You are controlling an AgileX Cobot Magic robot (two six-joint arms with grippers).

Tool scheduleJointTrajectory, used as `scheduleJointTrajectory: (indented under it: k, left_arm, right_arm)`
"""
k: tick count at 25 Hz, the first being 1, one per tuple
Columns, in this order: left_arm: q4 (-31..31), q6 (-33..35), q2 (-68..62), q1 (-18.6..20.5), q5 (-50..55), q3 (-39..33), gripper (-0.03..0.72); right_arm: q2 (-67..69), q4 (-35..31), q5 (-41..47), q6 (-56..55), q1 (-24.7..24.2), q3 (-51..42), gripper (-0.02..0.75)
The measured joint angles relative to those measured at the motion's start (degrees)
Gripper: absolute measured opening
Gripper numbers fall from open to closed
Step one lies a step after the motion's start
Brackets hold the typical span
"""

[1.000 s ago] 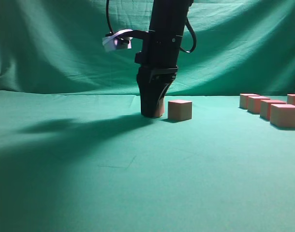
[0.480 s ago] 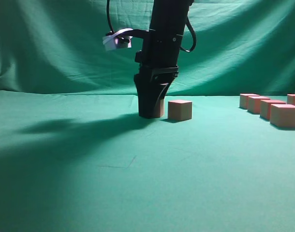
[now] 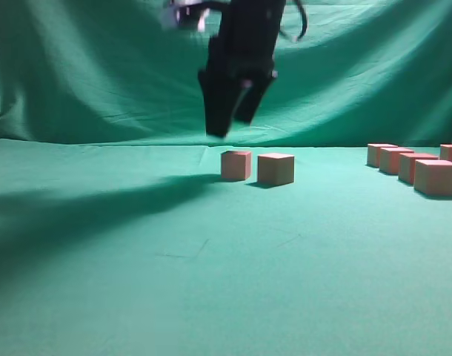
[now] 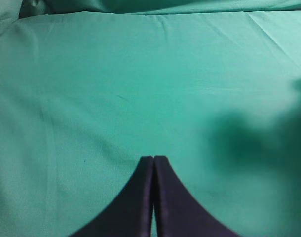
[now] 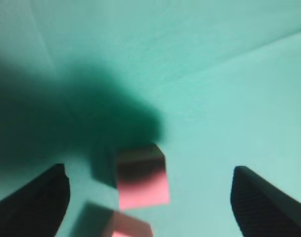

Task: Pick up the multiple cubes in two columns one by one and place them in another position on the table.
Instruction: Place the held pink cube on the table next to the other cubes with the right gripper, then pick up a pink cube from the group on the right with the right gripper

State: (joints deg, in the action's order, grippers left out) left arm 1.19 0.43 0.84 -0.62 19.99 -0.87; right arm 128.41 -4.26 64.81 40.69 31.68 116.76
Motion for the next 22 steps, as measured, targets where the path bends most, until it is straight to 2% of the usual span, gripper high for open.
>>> scheduleJointTrajectory:
  k: [2, 4, 10, 14, 18, 22]
  left_arm:
    - [0.0, 0.0, 0.0, 0.0, 0.0, 0.0, 0.000]
    - [0.0, 0.0, 0.0, 0.0, 0.0, 0.0, 0.000]
    - [0.0, 0.0, 0.0, 0.0, 0.0, 0.0, 0.000]
    - [0.0, 0.0, 0.0, 0.0, 0.0, 0.0, 0.000]
    - [0.0, 0.0, 0.0, 0.0, 0.0, 0.0, 0.000]
    - [0.0, 0.0, 0.0, 0.0, 0.0, 0.0, 0.000]
  right_arm:
    - [-3.0, 0.1, 3.2, -2.7, 0.0, 2.3, 0.633]
    - [-6.0, 0.1, 5.3, -6.9, 0.0, 3.9, 0.575]
    - [-15.4, 4.8, 6.7, -24.7, -0.2, 4.9, 0.580]
    - [-21.2, 8.2, 7.1, -36.1, -2.0, 3.8, 0.580]
    - [-29.4, 10.0, 7.1, -41.0, -5.7, -5.4, 0.580]
    - [-33.8, 10.3, 7.2, -46.5, -10.5, -18.7, 0.580]
